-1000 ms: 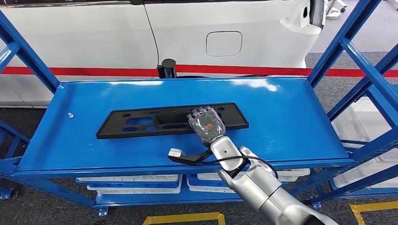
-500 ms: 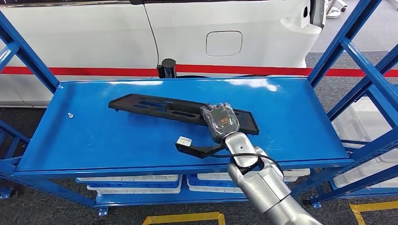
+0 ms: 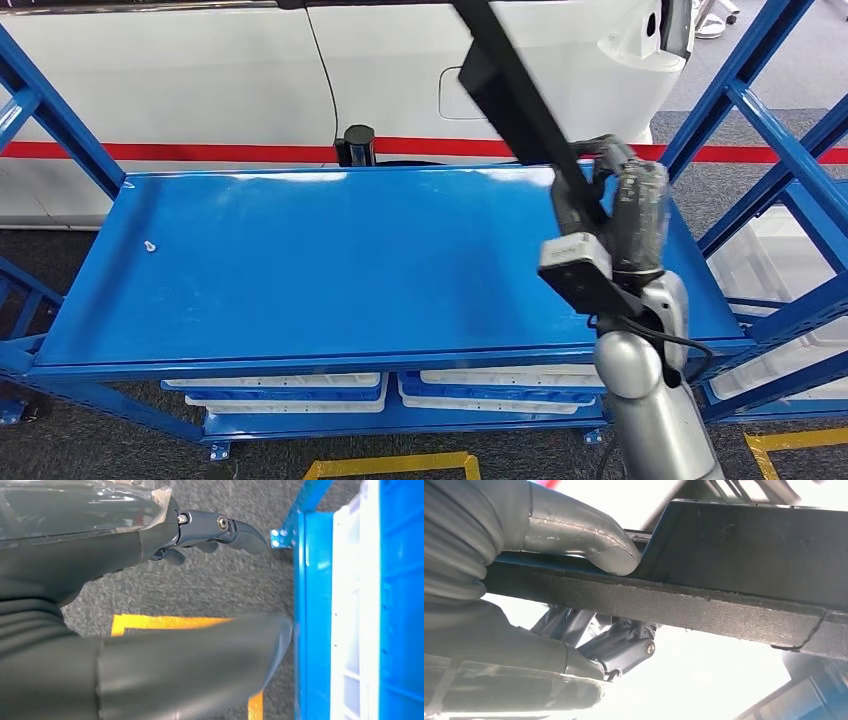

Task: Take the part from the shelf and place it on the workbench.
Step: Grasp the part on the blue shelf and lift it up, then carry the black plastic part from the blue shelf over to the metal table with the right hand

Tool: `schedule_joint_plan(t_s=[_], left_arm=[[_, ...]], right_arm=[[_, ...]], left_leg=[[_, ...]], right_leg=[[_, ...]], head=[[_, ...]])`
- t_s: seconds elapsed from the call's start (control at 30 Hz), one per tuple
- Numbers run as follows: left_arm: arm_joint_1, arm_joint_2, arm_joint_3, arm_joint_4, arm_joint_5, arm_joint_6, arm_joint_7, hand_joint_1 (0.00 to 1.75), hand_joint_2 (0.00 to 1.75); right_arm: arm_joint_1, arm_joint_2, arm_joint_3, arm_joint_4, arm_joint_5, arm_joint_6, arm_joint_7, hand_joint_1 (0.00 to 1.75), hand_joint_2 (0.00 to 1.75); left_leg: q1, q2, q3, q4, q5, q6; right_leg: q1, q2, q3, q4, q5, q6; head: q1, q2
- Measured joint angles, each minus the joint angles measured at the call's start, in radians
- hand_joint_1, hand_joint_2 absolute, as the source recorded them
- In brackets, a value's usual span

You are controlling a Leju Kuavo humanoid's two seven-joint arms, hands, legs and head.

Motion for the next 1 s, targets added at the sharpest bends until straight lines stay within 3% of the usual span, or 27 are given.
schedule_joint_plan(t_s=[0.27, 0.43, 0.63, 1.0], left_arm=[[0.0, 0.006, 0.01, -0.004, -0.001, -0.036, -0.018, 0.0, 1.75], [0.001, 0.006, 0.015, -0.007, -0.005, -0.034, -0.019, 0.0, 1.75], [0.012, 0.009, 0.051, -0.007, 0.002, 0.003, -0.044, 0.0, 1.75], [0.039, 0.01, 0.126, -0.006, 0.029, -0.011, -0.057, 0.0, 1.75]], right_arm=[[0.049, -0.073, -0.083, -0.21, -0.034, -0.05, -0.05, 1.75, 1.75], [0.07, -0.1, -0.098, -0.259, -0.03, -0.099, -0.088, 1.75, 1.75], [0.145, -0.191, -0.135, -0.331, -0.124, -0.203, -0.196, 1.75, 1.75], [0.308, -0.255, -0.148, -0.384, -0.231, -0.239, -0.293, 1.75, 1.75]], left_leg=[[0.001, 0.001, 0.001, 0.0, -0.001, -0.001], [0.001, 0.0, 0.002, 0.0, -0.001, -0.001], [0.0, 0.001, 0.001, 0.0, -0.001, -0.002], [0.001, 0.0, 0.002, 0.0, -0.002, -0.002]], right_leg=[[0.001, 0.001, 0.0, 0.001, 0.0, 0.0], [0.001, 0.0, 0.0, 0.001, 0.0, 0.0], [0.0, 0.001, 0.0, 0.001, 0.0, 0.0], [0.001, 0.001, 0.0, 0.001, -0.002, 0.002]], head=[[0.0, 0.0], [0.0, 0.0], [0.0, 0.0], [0.0, 0.0]])
